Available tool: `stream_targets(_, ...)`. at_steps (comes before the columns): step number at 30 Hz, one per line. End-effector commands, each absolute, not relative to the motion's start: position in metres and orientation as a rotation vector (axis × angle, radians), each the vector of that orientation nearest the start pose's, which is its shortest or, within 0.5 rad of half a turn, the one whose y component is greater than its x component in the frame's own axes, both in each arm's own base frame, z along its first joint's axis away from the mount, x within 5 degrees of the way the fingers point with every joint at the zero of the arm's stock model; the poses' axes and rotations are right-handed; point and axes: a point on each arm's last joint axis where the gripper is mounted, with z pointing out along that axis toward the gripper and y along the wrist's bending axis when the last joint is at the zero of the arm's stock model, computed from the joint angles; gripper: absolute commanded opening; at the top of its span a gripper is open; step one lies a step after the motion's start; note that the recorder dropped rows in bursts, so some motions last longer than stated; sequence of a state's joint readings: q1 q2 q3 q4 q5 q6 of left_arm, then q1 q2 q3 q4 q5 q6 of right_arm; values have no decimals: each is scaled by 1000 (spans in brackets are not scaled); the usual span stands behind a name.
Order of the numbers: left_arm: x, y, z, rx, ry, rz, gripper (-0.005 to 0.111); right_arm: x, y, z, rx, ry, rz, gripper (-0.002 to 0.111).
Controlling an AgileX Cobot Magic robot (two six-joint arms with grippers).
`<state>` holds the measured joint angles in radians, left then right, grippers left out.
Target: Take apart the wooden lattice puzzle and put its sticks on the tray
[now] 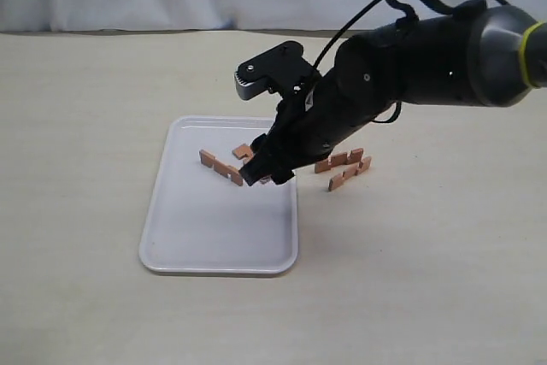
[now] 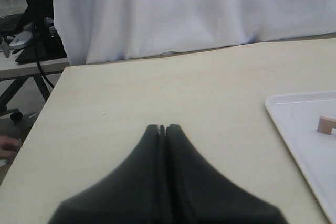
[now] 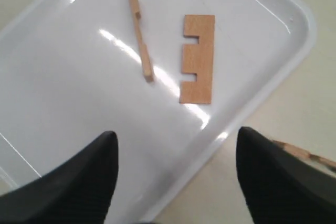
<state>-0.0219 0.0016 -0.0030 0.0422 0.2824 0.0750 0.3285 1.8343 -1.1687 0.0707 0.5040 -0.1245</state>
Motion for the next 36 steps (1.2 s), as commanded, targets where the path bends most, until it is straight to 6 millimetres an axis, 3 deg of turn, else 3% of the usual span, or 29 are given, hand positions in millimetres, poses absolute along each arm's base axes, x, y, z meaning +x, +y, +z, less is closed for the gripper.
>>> stream_targets(1, 55, 0, 189, 115, 1750, 77, 0, 351, 106, 190, -476, 2679, -81, 79)
stream_targets(4, 55, 0, 189, 115, 1750, 77, 0, 350, 97, 188, -454, 2722, -224, 91)
stream_targets(7, 55, 0, 189, 115, 1750, 77, 0, 351, 90, 183, -415, 2753, -264, 94)
stream_targets(13, 55, 0, 189, 115, 1750, 77, 0, 357, 65, 171, -230, 2829, -191, 94)
stream_targets(22, 55, 0, 189, 115, 1750, 77, 0, 363, 32, 161, -196, 2874, 33, 94)
stream_targets(36, 55, 0, 188, 115, 1754, 77, 0, 376, 28, 129, -271, 2833, 1, 94)
